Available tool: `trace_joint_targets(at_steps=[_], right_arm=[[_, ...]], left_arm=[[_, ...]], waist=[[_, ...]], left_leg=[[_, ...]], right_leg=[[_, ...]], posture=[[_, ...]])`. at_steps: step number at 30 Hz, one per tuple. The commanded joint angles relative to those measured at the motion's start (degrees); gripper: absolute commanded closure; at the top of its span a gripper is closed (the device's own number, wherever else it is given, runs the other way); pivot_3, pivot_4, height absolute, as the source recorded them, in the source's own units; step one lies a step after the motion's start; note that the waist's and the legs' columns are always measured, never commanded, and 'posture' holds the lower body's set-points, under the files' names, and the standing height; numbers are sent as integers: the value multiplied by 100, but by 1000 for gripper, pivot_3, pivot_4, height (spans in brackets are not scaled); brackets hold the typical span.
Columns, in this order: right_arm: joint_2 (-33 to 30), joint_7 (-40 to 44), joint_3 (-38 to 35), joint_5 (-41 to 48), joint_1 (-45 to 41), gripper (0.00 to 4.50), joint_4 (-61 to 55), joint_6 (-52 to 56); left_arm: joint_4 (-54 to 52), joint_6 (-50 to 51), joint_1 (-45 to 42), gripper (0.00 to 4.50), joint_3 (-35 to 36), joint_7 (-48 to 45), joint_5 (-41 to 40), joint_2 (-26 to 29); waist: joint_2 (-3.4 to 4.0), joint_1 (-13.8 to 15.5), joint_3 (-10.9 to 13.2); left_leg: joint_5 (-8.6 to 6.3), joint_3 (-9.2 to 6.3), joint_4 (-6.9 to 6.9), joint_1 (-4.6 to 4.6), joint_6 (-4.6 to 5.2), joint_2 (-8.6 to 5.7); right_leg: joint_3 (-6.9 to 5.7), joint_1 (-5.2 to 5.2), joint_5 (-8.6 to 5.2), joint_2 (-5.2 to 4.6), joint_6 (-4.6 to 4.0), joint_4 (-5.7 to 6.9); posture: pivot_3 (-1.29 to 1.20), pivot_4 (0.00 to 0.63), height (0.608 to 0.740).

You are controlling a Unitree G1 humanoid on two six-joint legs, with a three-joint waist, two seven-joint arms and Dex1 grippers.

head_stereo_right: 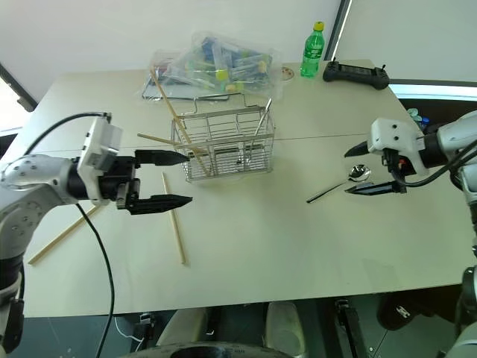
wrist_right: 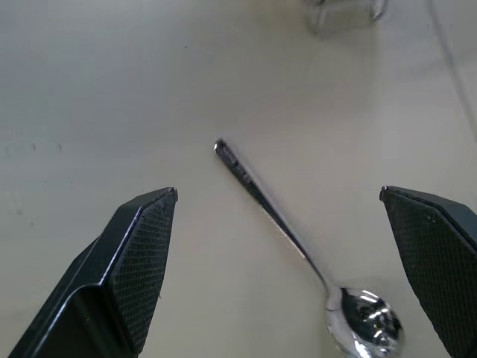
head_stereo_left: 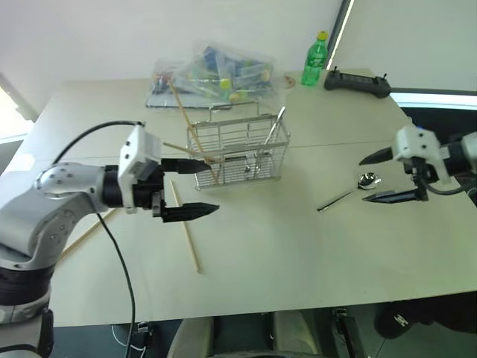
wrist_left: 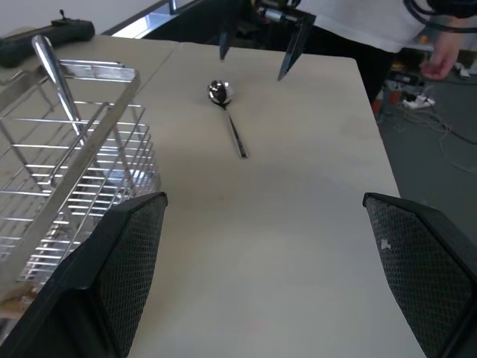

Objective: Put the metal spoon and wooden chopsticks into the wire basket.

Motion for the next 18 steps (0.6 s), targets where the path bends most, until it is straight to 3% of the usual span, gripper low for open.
trace_joint_targets(at_steps=[1, 8, 18], right_arm=[[169, 72, 273, -478, -529, 0, 841, -615], [807, -579, 702, -1520, -1406, 0, 2698, -1551], [1198, -840, 998, -2326, -1803, 0, 3775, -2009]], left_arm=[[-244, 59, -151, 56, 59, 154, -134, -36], [-550, 122, 4, 56, 133, 248, -301, 3], [-722, 105, 113, 56, -5, -29, -278, 242]], waist=[[0, 1, 0], [1, -11, 2], [2, -18, 3]], left_leg=[[0, -1, 0, 1, 0, 1], [1, 2, -1, 21, -2, -3], [2, -1, -1, 30, -4, -10]], right_leg=[[0, 0, 0, 0, 0, 1], [3, 17, 0, 2, -2, 3], [5, 26, 0, 4, -3, 5]], posture=[[0, 150, 731], [0, 150, 731], [0, 150, 731]])
